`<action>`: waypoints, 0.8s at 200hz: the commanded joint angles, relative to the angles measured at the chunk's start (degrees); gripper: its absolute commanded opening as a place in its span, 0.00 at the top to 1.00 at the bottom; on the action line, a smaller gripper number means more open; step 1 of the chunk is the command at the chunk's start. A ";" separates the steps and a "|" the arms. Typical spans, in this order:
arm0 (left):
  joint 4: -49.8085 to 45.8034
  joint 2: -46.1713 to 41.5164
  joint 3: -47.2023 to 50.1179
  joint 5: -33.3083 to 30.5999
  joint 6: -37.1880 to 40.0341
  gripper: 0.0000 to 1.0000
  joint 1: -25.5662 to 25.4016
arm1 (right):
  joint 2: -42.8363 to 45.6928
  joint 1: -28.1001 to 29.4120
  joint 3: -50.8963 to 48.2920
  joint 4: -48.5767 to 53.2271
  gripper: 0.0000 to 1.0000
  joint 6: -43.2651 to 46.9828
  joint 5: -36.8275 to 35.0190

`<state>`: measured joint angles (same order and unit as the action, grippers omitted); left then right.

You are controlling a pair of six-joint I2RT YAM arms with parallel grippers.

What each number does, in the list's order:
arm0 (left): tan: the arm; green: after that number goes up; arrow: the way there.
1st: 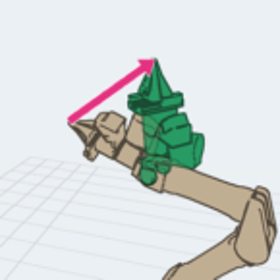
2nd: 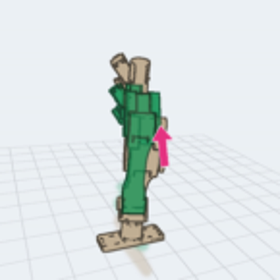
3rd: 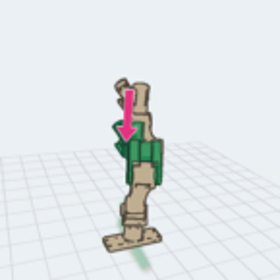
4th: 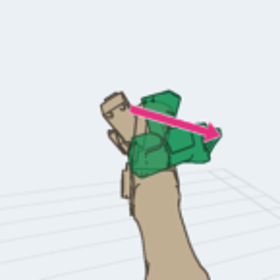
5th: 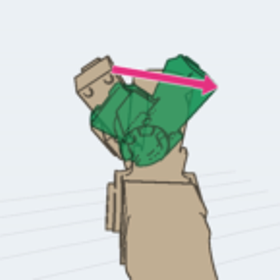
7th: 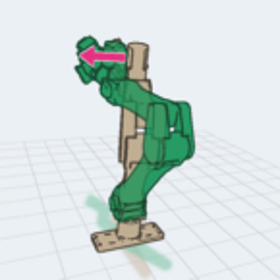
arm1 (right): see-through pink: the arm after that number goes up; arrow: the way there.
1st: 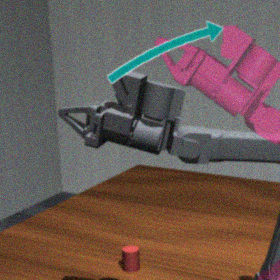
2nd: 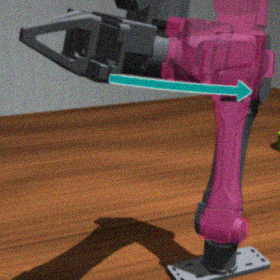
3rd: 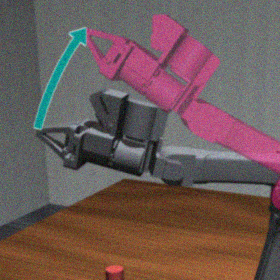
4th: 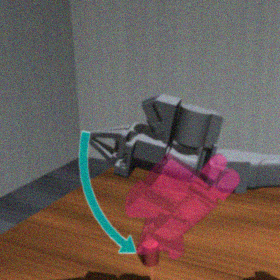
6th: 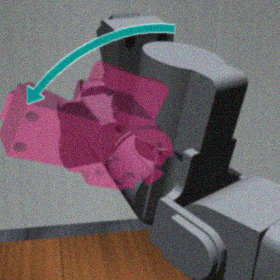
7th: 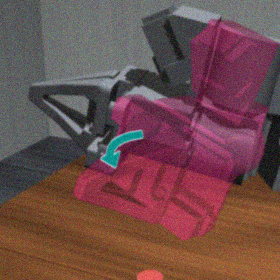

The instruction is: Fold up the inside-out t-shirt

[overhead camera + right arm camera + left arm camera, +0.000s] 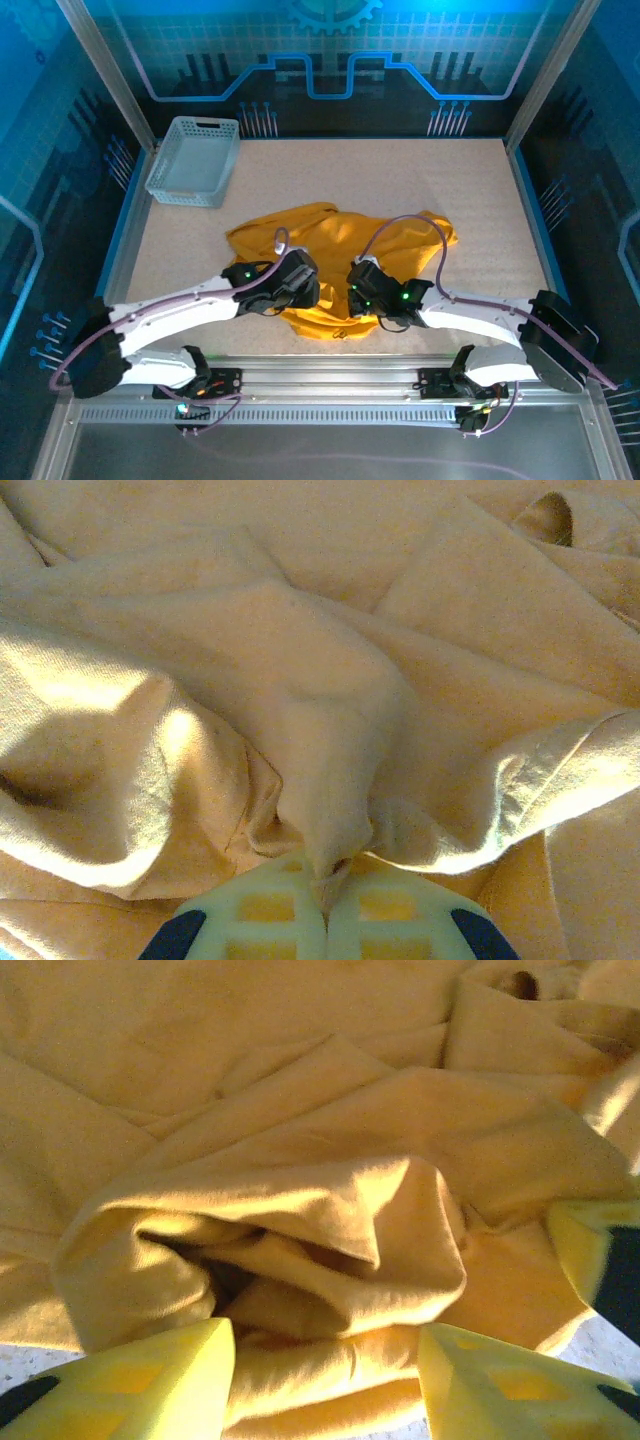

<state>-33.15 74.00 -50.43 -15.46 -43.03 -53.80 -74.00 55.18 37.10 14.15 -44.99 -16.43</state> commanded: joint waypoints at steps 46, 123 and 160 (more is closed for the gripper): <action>1.14 9.45 -5.07 -3.62 -3.09 0.55 0.45 | 2.30 0.92 -0.19 0.74 1.00 0.03 -2.71; 0.17 7.73 -0.02 -0.37 -8.74 0.48 0.14 | 1.32 0.63 1.12 1.14 1.00 0.34 -2.96; 3.34 8.88 1.55 0.84 -9.16 0.57 0.06 | 1.15 0.54 1.88 1.49 1.00 0.52 -2.91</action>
<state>-32.08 81.89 -50.00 -16.62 -51.20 -53.74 -72.60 55.22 37.15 14.57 -44.80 -17.82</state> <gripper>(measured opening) 0.455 0.062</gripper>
